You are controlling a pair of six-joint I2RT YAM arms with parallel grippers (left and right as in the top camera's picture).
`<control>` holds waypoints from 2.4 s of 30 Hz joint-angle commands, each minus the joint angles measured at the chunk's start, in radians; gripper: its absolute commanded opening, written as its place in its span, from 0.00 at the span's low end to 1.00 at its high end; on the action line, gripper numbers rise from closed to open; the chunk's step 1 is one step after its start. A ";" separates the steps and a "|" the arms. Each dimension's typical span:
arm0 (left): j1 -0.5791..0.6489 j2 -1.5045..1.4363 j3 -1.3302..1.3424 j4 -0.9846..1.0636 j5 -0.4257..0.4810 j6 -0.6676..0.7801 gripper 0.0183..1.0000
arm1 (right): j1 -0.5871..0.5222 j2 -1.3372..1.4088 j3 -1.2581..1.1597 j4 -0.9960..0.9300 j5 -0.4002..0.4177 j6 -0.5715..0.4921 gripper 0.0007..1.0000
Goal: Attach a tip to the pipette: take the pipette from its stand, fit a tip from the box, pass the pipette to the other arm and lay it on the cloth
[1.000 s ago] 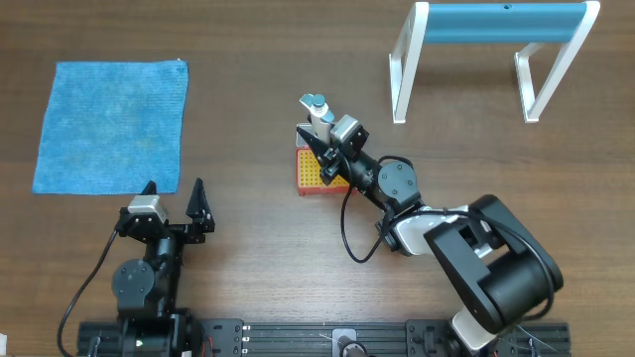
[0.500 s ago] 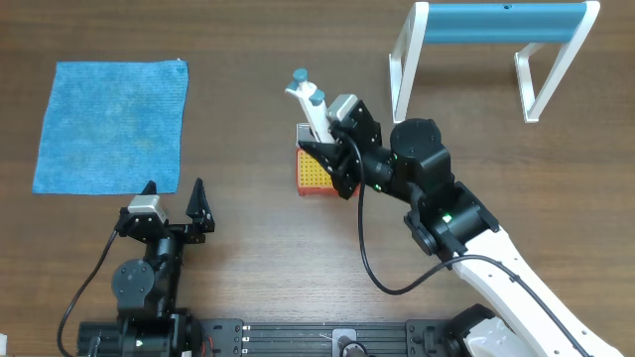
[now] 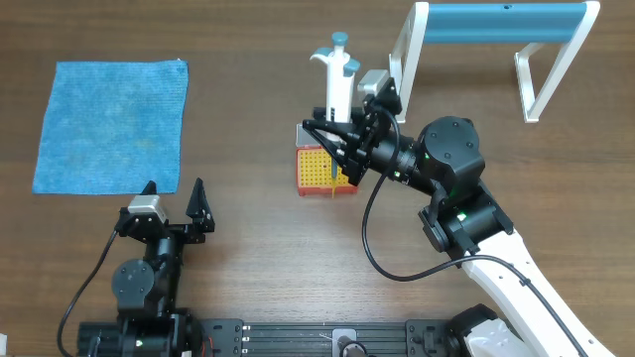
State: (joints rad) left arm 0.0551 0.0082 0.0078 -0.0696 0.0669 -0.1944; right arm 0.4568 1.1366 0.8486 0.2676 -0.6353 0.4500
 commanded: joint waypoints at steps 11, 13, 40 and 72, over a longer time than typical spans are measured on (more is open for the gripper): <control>-0.003 0.002 -0.002 0.201 0.373 -1.086 0.85 | -0.016 -0.014 0.016 -0.222 -0.053 0.070 0.08; -0.003 0.030 0.012 0.293 0.443 -1.107 0.88 | -0.016 -0.014 0.016 -0.245 -0.167 0.069 0.08; -0.301 1.450 0.875 1.095 1.224 -1.007 0.88 | -0.015 -0.014 0.016 -0.244 -0.309 0.072 0.08; 0.106 1.457 1.069 -0.783 0.435 -0.185 0.01 | -0.440 -0.014 0.017 -0.992 0.013 -0.064 0.78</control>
State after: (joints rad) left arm 0.0349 1.4681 0.9237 -0.6231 0.6224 -0.6128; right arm 0.0288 1.1294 0.8608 -0.6670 -0.9085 0.4511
